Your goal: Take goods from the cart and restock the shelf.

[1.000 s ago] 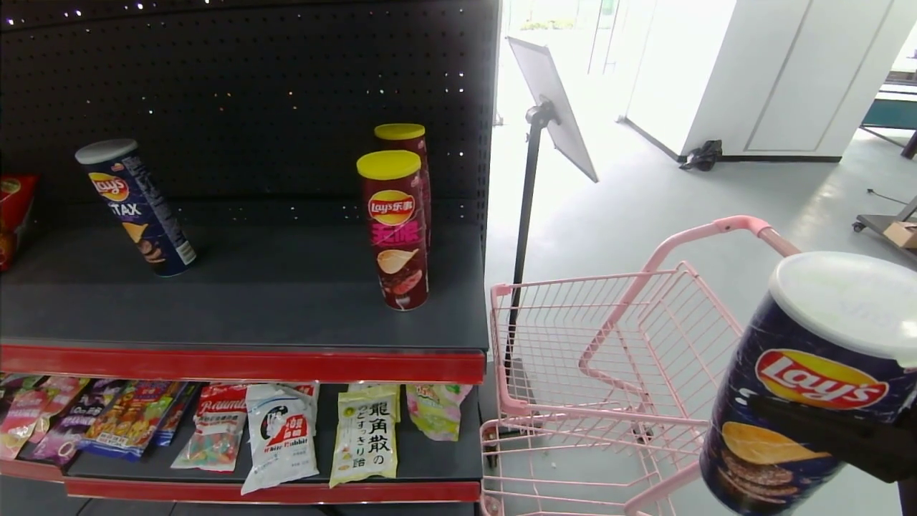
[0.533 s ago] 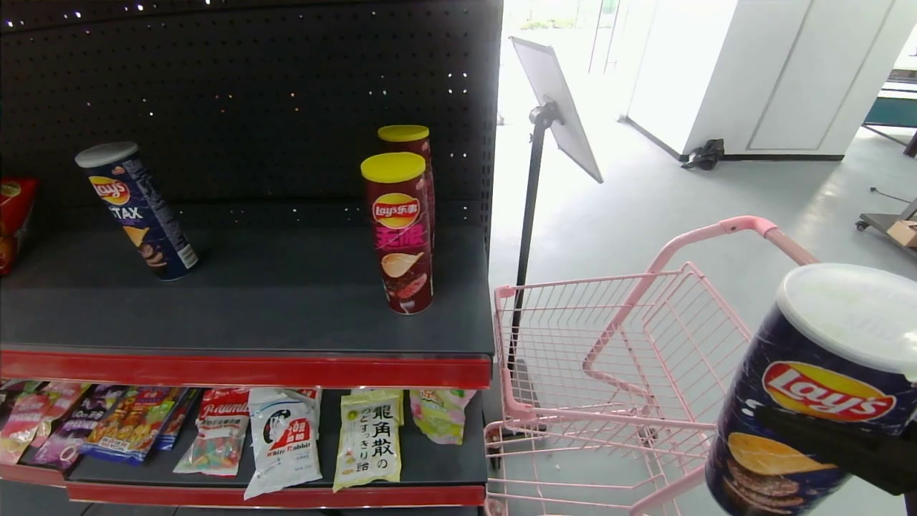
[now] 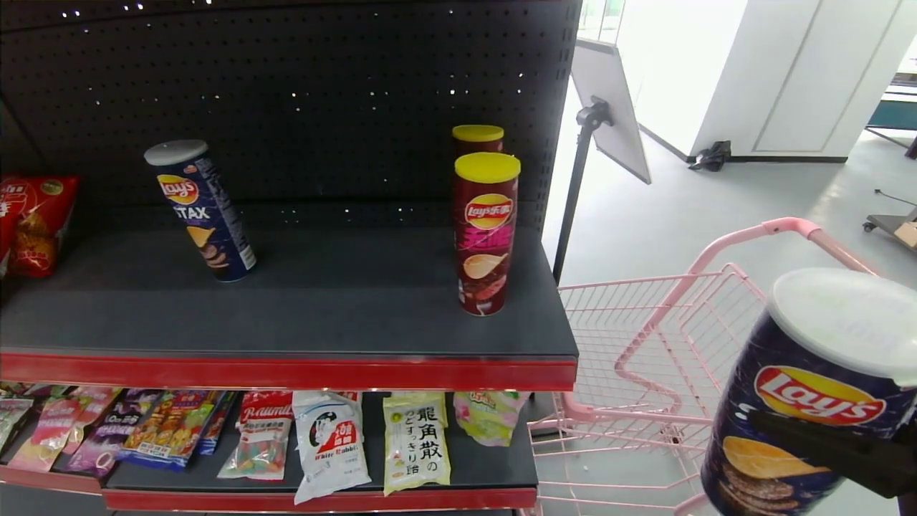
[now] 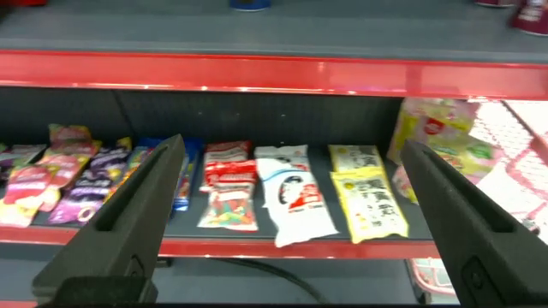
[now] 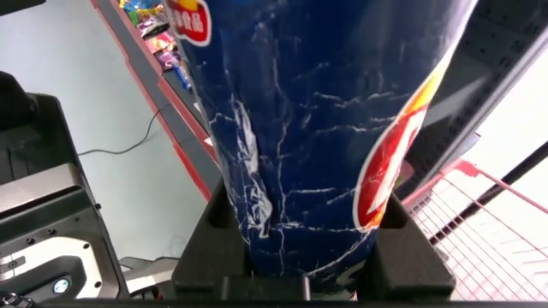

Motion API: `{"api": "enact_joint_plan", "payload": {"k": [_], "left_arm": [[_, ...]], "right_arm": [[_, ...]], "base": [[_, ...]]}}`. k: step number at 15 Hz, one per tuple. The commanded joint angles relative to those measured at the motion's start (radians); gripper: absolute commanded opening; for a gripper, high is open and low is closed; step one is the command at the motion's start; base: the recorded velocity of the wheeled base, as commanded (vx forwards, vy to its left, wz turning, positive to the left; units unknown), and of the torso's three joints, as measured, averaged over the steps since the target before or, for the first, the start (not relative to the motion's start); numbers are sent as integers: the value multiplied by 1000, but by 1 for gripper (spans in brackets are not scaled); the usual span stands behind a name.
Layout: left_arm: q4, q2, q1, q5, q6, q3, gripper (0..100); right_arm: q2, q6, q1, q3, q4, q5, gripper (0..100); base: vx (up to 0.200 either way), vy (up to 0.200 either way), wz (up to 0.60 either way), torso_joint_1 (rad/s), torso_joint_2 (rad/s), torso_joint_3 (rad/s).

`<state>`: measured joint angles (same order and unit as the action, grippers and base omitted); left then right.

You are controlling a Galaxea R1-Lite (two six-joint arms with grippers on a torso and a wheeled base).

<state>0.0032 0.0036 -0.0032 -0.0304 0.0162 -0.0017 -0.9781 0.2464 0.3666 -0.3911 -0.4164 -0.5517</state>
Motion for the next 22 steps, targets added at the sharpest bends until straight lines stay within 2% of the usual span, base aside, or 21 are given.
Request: {"api": "enact_joint_plan", "payload": {"k": [1, 18, 22], "left_arm": [[0, 1, 0, 0, 1, 0, 100], [0, 1, 0, 0, 1, 0, 100], [0, 1, 0, 0, 1, 0, 100]], "right_arm": [[-4, 1, 0, 0, -1, -1, 0], [1, 1, 0, 0, -1, -1, 0], [-1, 1, 0, 0, -1, -1, 0]], "base": [[0, 200, 0, 2, 2, 7], [0, 200, 0, 3, 2, 2], [0, 0, 0, 0, 0, 0]]}}
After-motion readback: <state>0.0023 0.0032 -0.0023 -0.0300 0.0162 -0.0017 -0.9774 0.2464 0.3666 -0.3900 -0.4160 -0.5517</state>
